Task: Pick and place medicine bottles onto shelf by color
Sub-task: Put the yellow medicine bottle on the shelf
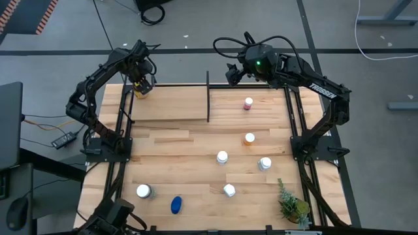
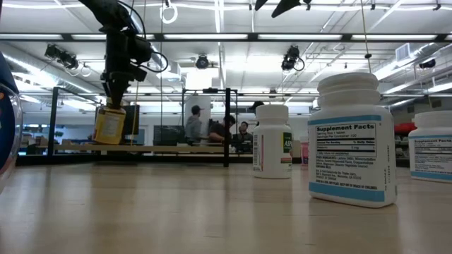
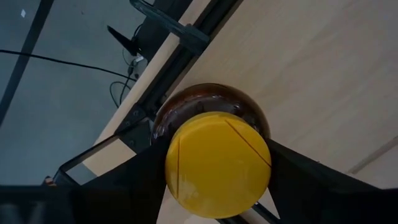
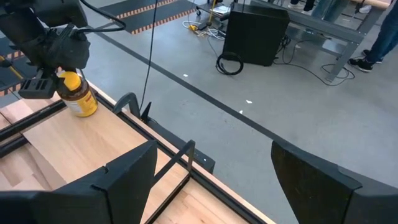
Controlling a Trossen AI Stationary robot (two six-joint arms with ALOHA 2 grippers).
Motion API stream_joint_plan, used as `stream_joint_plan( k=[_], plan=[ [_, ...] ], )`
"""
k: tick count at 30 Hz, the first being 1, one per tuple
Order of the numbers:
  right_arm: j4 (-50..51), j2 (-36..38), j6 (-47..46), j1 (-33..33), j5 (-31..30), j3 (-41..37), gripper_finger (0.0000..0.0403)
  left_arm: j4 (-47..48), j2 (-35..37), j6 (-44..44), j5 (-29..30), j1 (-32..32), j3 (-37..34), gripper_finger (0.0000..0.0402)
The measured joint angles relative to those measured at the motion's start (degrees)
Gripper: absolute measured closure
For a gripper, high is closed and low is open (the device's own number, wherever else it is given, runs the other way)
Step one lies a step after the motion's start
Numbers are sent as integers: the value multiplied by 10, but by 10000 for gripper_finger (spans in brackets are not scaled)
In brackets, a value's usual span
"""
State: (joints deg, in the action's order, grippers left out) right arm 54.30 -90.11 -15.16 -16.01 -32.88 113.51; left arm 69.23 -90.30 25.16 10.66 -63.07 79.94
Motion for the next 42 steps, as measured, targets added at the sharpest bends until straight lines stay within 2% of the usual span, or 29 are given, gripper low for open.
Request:
stream_joint_plan(
  k=[6,25,35,42],
  plan=[
    [0,0,-2,0,0,0,79,-7,0,-3,-2,0,0,158],
    [0,0,-13,0,0,0,79,-19,10,-4,-5,1,-2,97],
    [0,0,-12,0,0,0,79,-18,24,-5,55,-1,-1,60],
    [0,0,-12,0,0,0,79,-19,44,-8,75,0,0,56]
  ],
)
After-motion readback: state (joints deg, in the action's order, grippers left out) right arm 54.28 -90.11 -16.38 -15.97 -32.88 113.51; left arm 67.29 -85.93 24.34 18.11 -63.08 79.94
